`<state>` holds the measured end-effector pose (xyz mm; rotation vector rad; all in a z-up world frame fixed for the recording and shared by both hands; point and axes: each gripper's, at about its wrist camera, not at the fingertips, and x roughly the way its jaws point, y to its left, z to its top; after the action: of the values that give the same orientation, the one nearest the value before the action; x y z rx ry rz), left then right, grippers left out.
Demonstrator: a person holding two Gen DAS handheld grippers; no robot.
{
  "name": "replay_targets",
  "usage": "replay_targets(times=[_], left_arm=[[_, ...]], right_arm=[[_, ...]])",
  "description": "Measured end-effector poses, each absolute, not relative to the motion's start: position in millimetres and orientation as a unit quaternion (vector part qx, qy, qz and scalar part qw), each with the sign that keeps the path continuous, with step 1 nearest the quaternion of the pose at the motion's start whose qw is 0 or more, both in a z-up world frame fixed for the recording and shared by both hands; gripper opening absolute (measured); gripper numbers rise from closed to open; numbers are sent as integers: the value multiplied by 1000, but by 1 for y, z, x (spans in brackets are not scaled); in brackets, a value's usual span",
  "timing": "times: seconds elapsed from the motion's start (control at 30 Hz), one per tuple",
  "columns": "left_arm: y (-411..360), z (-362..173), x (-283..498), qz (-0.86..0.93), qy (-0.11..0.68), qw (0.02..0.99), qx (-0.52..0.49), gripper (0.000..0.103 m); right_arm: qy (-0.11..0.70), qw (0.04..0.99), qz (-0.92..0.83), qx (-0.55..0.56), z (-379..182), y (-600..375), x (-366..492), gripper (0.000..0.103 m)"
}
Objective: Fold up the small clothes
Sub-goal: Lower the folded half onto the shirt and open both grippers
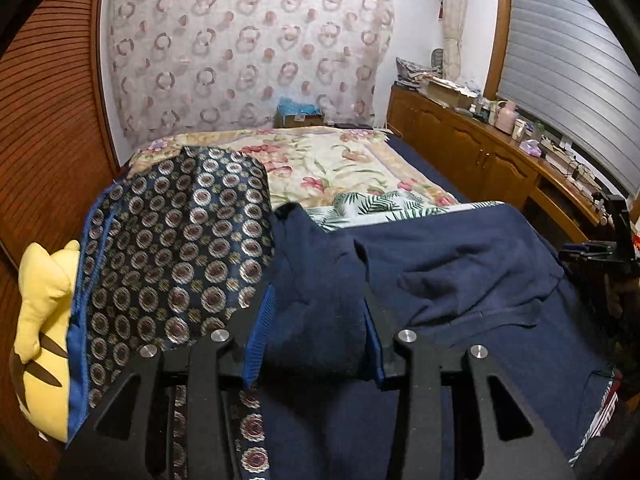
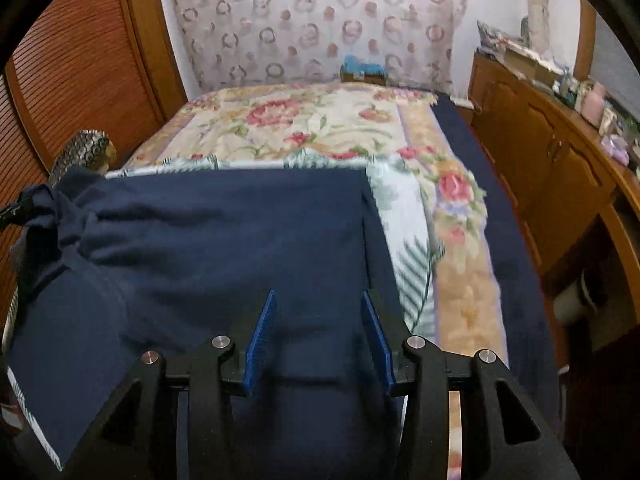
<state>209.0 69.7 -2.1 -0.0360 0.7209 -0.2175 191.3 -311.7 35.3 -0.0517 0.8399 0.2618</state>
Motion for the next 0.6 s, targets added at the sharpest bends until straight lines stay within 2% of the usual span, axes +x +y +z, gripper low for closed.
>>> replay_targets(times=[0.17,0.3,0.37,0.43,0.5,0.6], left_arm=[[68,-7,209,-106,355,928,-20,42],[67,-7,208,-111,355,928,-20,21],[65,-6,207,-109,354,929,-18,16],[65,-4,206,-110,350,930,-17,12],[63,-1,201,-109,342,933,-17,10],[64,3,193,-107,333,936,-18,9]], right_arm=[[432,894,120,-19,23,-316,189,45],[436,891,118,-32,19,-312,191,46],[435,892,119,-36,21,-309,193,45],[432,892,125,-41,22,-305,194,38],[422,896,127,-58,21,-301,192,13],[409,899,146,-51,24,-303,187,8]])
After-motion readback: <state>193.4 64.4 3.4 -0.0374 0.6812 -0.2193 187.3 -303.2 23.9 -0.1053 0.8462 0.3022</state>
